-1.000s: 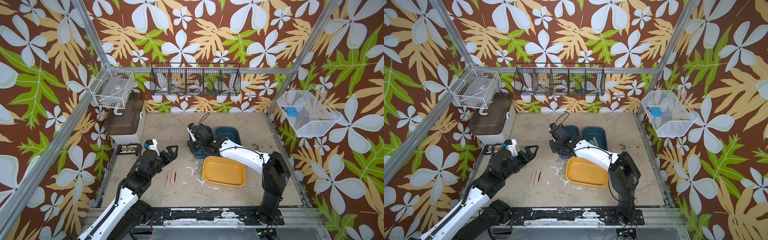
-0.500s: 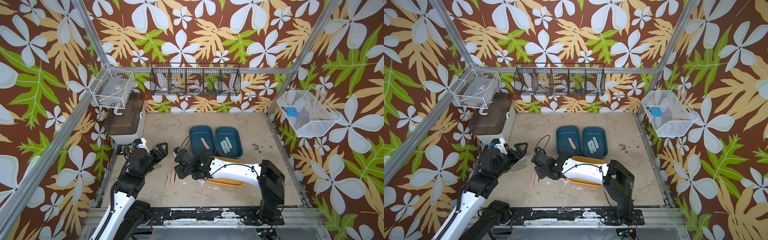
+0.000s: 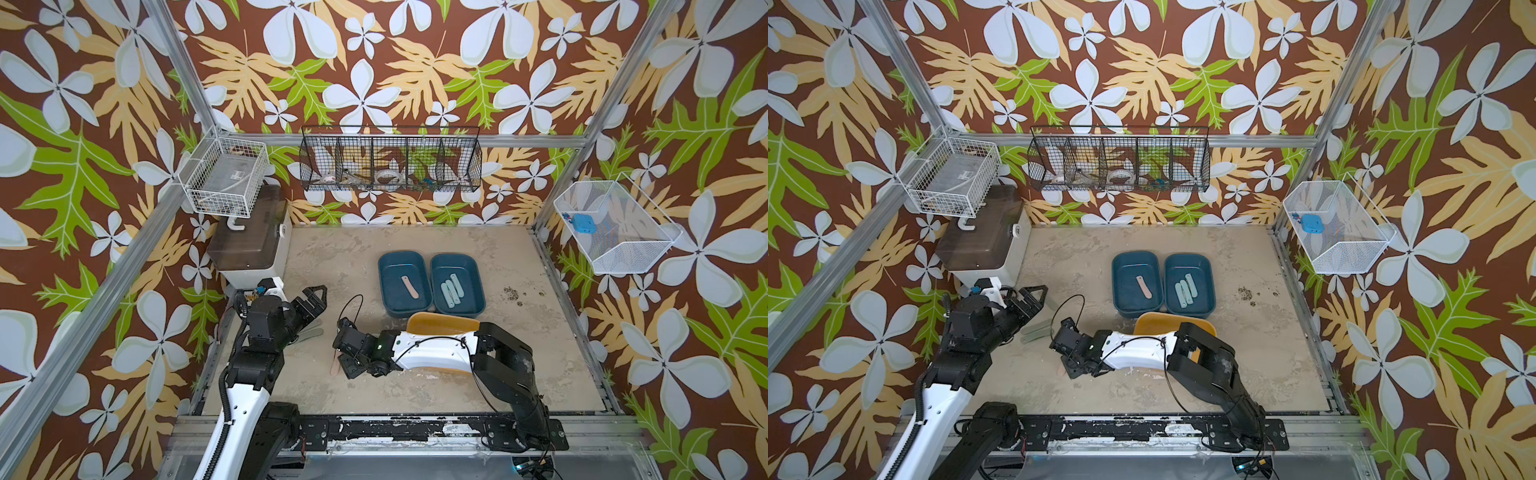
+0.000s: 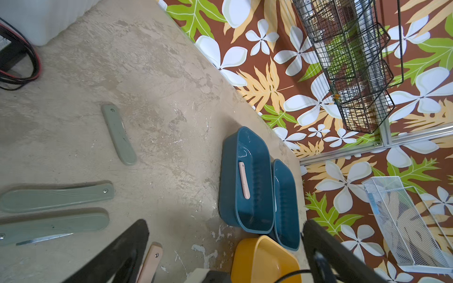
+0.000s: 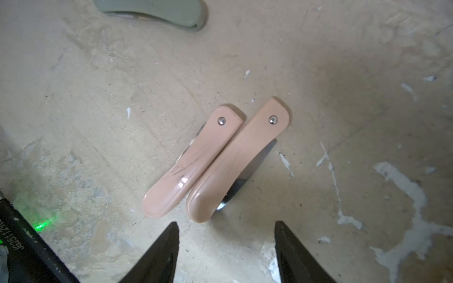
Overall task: Place the fruit knives into the storage box by color
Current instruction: Pick up the fruit knife from the center of the board.
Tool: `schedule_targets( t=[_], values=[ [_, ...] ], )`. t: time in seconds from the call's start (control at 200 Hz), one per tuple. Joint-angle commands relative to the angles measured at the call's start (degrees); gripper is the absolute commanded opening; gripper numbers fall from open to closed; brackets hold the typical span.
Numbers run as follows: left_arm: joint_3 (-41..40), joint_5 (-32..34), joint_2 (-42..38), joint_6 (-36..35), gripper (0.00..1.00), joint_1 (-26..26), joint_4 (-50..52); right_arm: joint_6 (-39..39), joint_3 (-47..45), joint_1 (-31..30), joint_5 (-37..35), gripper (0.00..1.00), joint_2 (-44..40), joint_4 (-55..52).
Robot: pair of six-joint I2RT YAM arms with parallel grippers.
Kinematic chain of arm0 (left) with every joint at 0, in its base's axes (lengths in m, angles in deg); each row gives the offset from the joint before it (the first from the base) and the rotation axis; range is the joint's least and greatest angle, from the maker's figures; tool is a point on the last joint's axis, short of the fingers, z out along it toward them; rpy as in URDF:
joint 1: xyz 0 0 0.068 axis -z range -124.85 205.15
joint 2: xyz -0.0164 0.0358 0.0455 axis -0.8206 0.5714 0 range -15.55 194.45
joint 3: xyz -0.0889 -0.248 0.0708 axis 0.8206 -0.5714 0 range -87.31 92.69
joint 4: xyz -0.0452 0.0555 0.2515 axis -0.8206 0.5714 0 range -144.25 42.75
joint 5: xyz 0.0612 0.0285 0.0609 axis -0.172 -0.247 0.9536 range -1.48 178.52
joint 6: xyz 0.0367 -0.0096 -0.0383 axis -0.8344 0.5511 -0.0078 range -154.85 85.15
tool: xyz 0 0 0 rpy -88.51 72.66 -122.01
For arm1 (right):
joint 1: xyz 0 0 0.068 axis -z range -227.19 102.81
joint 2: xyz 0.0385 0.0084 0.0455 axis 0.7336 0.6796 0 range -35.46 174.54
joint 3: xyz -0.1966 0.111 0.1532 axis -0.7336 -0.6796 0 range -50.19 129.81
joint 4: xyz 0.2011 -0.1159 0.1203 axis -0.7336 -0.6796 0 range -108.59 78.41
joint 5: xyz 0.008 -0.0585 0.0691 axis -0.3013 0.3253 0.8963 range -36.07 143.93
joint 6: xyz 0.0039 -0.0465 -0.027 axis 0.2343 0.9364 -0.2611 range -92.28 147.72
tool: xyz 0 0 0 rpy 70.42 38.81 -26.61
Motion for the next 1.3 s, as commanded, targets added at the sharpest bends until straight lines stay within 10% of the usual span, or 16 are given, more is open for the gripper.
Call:
schedule_targets(
  t=[0.0, 1.296],
  values=[
    [-0.5, -1.3, 0.0, -0.1, 1.00, -0.2, -1.4, -0.5, 0.8, 0.0, -0.1, 0.65, 1.0, 0.3],
    [-0.6, -3.5, 3.2, -0.1, 1.00, -0.2, -4.9, 6.2, 6.3, 3.6, -2.6, 0.49, 6.8, -2.2]
  ],
)
